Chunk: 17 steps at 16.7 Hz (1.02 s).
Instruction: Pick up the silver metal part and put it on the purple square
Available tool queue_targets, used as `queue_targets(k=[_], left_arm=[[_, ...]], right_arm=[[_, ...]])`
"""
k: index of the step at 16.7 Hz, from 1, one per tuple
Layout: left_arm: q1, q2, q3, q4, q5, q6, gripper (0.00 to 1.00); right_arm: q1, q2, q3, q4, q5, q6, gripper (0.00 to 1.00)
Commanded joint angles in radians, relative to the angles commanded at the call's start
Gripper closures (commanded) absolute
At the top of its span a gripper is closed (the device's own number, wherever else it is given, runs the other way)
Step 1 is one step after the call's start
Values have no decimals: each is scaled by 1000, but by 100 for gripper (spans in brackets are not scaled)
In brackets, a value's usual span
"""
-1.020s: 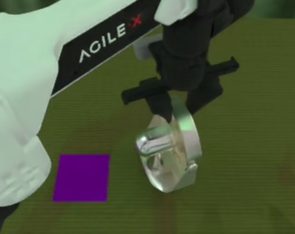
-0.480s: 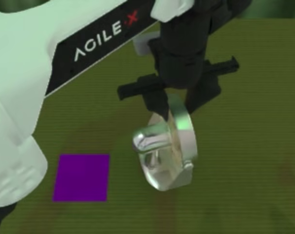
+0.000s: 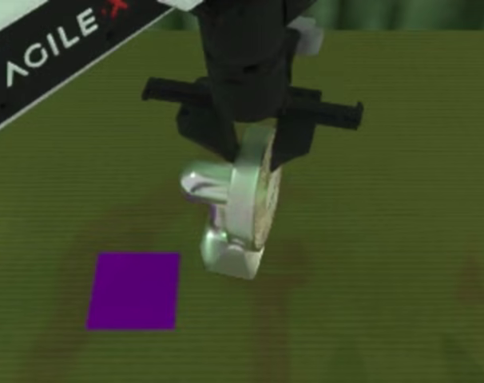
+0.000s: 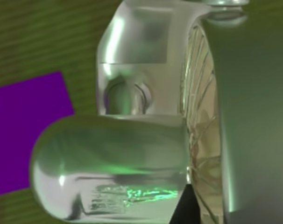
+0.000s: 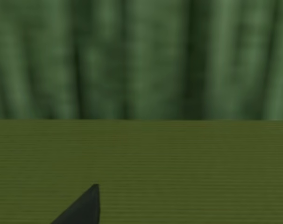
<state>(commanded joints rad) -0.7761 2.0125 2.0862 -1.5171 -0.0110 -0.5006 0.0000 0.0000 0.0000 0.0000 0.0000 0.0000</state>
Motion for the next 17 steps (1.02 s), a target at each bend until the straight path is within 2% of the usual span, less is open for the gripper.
queue_targets(k=[7,10,14,17], left_arm=[[99,-221,-281,97,2,793,100],[147,-294,-413,123,6,1085,100],[201,-359,-568,141,12,1379,100],[228,-383,-645,144,15,1502,100]], right_arm=[[0,0,0,0,0,0,0],[0,0,0,0,0,0,0],[0,0,0,0,0,0,0],[0,0,0,0,0,0,0]])
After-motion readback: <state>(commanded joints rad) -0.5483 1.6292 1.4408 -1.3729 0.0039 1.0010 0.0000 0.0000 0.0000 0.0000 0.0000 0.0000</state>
